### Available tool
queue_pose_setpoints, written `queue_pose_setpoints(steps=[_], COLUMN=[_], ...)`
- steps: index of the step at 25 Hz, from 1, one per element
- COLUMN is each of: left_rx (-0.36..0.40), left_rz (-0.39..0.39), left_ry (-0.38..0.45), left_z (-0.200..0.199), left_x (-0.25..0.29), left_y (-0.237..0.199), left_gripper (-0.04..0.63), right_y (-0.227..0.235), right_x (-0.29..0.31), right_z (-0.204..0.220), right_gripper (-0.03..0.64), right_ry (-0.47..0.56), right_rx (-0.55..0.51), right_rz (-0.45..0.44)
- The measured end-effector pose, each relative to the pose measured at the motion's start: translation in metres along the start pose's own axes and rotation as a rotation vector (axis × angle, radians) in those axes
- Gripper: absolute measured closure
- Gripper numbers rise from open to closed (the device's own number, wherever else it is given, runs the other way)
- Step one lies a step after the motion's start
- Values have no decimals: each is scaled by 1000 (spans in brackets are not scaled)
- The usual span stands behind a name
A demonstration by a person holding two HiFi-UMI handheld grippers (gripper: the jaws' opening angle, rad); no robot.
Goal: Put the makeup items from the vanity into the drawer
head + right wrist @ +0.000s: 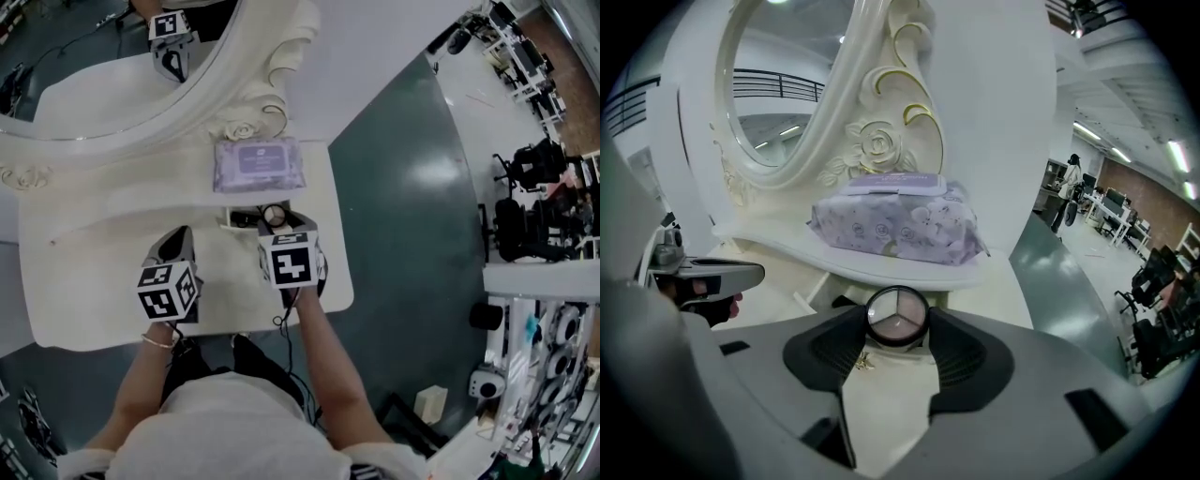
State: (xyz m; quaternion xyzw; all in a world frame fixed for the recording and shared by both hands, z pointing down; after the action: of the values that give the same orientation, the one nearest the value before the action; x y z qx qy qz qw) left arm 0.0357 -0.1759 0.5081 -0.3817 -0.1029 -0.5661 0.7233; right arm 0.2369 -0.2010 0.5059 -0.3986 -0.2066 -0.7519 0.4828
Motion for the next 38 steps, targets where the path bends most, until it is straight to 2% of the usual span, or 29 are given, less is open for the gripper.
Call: queue_pose_setpoints(steps=[13,27,32,38], left_rx=[-14,5,9,23], left_rz=[-6,-12,-11,6], left_ry=[1,6,18,36], left_z=[-4,-6,-7,-9], left_x=[-5,-13,-18,-32], left_y=[-5,-13,-15,-11], left_gripper=[592,592,592,592], right_y=[-4,-5,-8,-18], right_x=[-4,-5,-8,-23], right_z=[-2,-6,-3,-2], right_gripper=[399,400,461,482], right_ry=[6,86,87,106], right_rx=[9,54,56,64], right_rz=[-3,44,61,70])
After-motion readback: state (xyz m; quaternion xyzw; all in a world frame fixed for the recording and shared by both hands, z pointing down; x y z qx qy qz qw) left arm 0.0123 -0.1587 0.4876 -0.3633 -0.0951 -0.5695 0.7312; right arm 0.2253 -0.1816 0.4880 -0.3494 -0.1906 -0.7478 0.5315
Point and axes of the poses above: the fingertips, and each gripper's own axes: x forward along the fingers, y to its right, z out of its underside, the point moved 4 cm from there along -x, backward along the fingers, and after that the axes turned 11 degrees about -x, right-handed, at the moved point
